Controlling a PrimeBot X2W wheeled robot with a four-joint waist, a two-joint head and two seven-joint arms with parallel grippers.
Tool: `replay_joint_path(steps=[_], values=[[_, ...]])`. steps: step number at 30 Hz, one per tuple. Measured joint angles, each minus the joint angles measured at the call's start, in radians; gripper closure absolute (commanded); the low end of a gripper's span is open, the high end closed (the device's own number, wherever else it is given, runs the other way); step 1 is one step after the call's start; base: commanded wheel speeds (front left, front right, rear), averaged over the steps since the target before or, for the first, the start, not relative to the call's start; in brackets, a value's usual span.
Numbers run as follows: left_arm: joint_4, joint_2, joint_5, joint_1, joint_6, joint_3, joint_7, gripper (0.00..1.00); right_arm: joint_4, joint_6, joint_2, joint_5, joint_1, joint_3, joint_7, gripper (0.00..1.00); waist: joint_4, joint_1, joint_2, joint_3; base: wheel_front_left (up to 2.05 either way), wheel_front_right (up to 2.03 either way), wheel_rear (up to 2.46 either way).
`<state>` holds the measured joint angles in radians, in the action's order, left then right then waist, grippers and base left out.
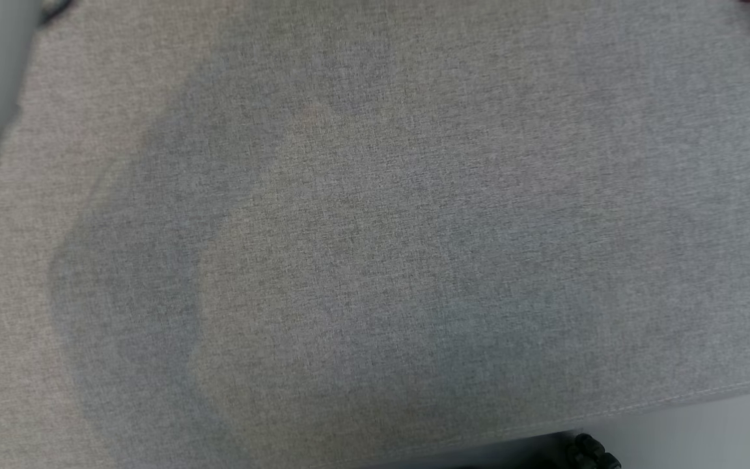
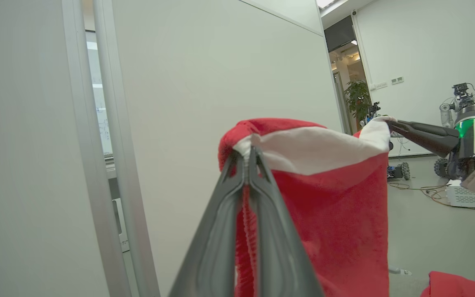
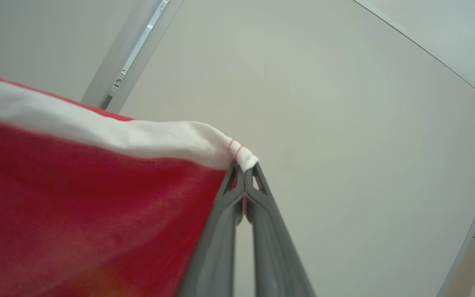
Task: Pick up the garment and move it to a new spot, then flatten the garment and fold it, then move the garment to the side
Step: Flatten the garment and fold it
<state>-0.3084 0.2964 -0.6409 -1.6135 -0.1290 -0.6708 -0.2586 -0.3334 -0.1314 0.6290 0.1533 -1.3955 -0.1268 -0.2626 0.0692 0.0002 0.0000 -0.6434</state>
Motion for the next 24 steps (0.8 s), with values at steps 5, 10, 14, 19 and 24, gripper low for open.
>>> replay_joint_path(steps=[5, 10, 14, 19, 24], values=[[0.12, 0.008, -0.075, 0.217, 0.0, -0.114, -0.002, 1.0, 0.072, 0.0, 0.015, 0.036, 0.257, 0.026, 0.0, 1.0, -0.014, 0.0001, 0.0, -0.039, 0.0, 0.0, 0.0], [0.183, 0.058, -0.097, 0.46, 0.0, -0.232, -0.002, 1.0, 0.116, 0.0, -0.007, 0.083, 0.604, 0.081, 0.0, 1.0, -0.029, -0.0001, 0.0, -0.018, 0.0, 0.0, 0.0], [0.194, 0.103, -0.069, 0.613, 0.0, -0.309, -0.003, 1.0, 0.151, 0.0, -0.044, 0.098, 0.822, 0.099, 0.0, 1.0, -0.028, -0.0002, 0.0, 0.019, 0.0, 0.0, 0.0], [0.195, 0.159, 0.005, 0.775, 0.0, -0.404, -0.003, 1.0, 0.186, 0.0, -0.055, 0.148, 1.015, 0.107, 0.0, 1.0, -0.014, -0.0003, 0.0, 0.084, 0.0, 0.0, 0.0], [0.186, 0.207, 0.011, 0.935, 0.0, -0.412, -0.003, 1.0, 0.217, 0.0, -0.042, 0.223, 1.165, 0.076, 0.0, 1.0, 0.002, -0.0003, 0.0, 0.162, 0.0, 0.0, 0.0]])
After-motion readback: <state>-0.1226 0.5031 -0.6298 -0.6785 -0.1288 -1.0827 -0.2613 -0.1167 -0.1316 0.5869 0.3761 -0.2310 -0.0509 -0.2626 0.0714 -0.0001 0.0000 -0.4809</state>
